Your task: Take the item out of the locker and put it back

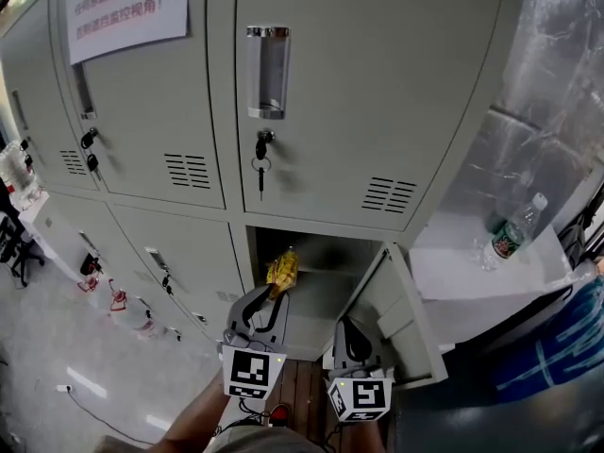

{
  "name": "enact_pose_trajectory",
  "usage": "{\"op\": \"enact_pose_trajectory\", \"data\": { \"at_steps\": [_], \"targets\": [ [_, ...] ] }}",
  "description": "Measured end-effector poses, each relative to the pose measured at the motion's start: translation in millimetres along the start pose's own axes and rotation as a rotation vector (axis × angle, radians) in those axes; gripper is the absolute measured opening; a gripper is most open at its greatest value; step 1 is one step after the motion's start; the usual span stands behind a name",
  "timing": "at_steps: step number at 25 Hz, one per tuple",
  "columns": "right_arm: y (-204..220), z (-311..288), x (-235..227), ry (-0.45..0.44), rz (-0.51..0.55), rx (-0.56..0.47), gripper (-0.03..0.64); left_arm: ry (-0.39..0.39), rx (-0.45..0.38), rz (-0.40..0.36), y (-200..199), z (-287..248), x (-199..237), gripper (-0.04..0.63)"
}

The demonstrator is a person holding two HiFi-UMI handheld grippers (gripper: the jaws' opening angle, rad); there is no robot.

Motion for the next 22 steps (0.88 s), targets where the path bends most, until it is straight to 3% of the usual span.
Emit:
{"op": "enact_pose_trajectory", "data": {
  "at_steps": [8,22],
  "targets": [
    [-2.9,37.3,20.0,-0.036,0.011,-0.011,0.018,-0.018,0.021,0.062,8.2,57.5,-12.5,0.094],
    [2.1,121.1,39.0,-0.067,0.012,-0.002,0.018,-0.050,0.059,0.107,21.5,154.5,-59.1,0.091]
  ]
}}
Point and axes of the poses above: the fingertips, and each gripper's own axes: z backward along the fingers, x to its left, y out of its underside, the point moved 3 cm from there along z, backward along the fingers, and after that the axes turned 2 degrees about -z, right-handed, at the moved point
